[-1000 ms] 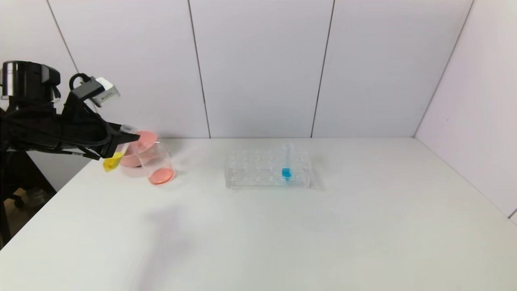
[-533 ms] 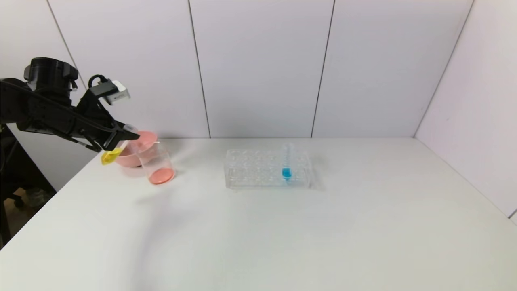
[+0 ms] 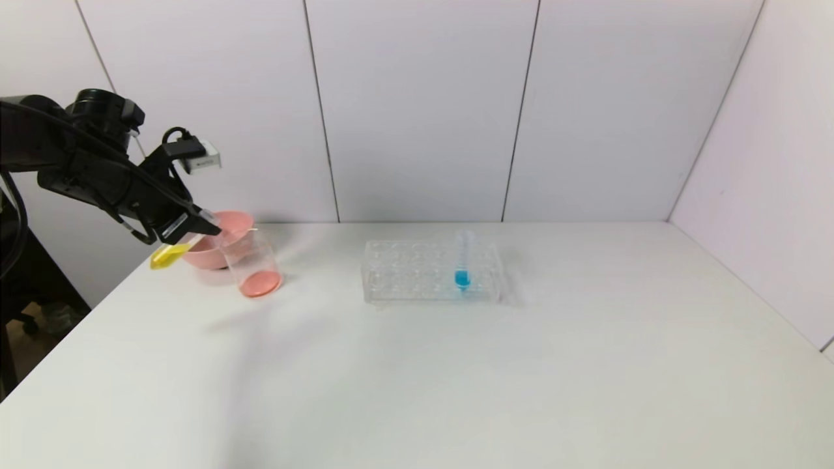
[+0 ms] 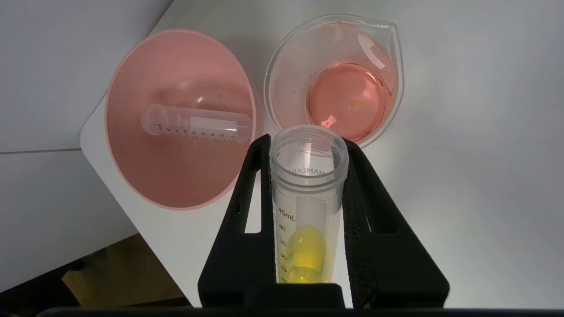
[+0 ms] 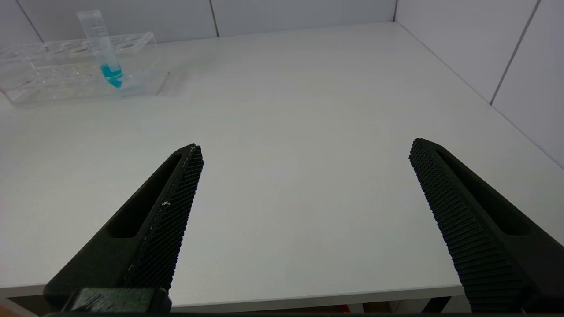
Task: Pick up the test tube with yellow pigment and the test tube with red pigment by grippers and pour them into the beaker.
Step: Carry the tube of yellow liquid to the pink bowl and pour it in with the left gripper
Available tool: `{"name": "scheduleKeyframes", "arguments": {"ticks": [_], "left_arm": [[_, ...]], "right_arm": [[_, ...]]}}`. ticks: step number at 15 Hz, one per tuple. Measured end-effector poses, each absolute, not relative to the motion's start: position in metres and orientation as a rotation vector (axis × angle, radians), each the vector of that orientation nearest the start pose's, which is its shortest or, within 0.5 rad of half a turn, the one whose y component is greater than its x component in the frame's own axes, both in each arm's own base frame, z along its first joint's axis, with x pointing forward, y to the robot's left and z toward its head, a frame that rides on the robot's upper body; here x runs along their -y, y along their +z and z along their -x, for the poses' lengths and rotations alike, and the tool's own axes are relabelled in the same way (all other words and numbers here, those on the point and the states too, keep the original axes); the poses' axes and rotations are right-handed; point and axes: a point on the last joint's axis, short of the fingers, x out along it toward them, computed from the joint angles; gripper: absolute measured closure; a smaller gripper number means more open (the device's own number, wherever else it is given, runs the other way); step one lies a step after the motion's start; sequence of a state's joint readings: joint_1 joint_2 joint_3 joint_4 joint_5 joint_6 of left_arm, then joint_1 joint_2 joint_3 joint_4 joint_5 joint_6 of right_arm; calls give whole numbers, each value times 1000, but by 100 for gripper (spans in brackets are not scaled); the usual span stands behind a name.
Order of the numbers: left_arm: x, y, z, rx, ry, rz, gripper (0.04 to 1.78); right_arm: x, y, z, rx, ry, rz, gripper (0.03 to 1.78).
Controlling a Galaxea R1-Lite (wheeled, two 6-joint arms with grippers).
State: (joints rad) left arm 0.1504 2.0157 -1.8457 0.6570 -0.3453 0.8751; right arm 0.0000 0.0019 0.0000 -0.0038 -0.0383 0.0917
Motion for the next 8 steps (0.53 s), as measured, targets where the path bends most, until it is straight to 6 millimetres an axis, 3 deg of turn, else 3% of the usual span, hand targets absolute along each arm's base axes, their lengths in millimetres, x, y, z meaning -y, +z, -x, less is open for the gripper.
{"name": "scheduleKeyframes", "arguments": {"ticks": [3,8], "left_arm": [[-45,249,-381,-704,-522,-658,137],[-33,242,-395,-734,-493,-744,137]], "right_arm": [[1,76,23,4,-38,-91,10],[1,76,23,4,-38,-91,10]]}}
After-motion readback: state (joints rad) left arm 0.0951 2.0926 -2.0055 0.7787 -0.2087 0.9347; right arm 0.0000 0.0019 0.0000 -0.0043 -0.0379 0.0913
